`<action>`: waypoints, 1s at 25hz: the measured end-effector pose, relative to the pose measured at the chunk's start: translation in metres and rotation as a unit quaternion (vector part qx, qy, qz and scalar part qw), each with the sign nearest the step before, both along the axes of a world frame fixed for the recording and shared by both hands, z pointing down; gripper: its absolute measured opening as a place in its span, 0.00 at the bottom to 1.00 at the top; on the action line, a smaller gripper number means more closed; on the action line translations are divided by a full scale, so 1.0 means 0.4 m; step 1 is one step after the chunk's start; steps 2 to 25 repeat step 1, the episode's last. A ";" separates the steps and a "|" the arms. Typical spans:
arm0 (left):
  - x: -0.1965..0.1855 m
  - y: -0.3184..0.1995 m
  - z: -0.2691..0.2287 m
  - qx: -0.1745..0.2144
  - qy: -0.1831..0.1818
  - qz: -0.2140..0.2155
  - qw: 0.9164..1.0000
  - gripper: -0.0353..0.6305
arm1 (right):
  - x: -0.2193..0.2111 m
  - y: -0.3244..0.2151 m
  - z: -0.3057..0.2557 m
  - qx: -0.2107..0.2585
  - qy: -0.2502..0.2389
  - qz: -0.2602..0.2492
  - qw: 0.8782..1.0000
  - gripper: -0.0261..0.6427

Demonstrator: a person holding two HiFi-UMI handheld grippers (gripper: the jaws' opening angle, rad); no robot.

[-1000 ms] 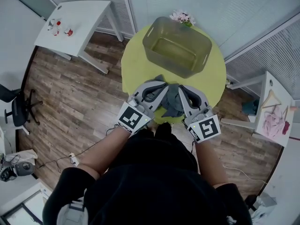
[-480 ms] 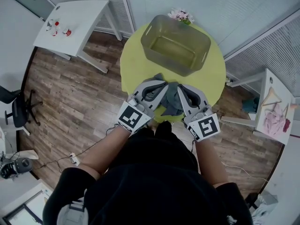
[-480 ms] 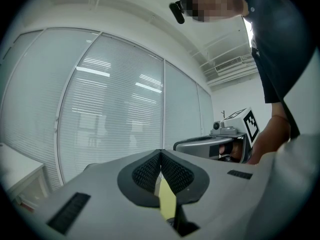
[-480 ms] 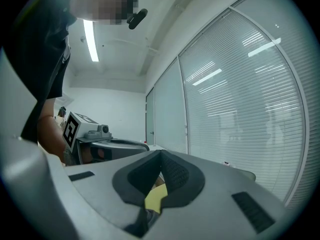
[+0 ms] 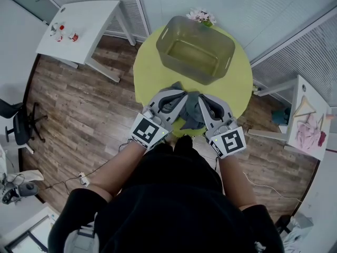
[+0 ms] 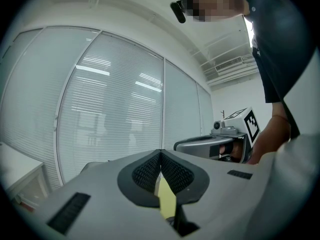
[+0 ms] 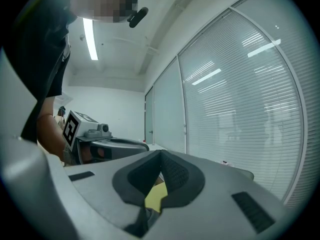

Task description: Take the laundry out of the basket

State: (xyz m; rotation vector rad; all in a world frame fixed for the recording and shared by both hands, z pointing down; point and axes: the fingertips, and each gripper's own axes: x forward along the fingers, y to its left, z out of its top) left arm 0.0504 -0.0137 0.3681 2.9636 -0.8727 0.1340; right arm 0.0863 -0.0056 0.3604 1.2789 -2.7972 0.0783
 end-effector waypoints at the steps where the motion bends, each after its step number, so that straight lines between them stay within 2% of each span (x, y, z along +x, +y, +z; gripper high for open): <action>1: -0.001 0.000 0.001 0.001 -0.004 0.001 1.000 0.07 | -0.002 0.000 0.000 0.000 0.000 0.000 1.000 0.07; 25: -0.001 0.000 0.001 0.001 -0.004 0.001 1.000 0.07 | -0.002 0.000 0.000 0.000 0.000 0.000 1.000 0.07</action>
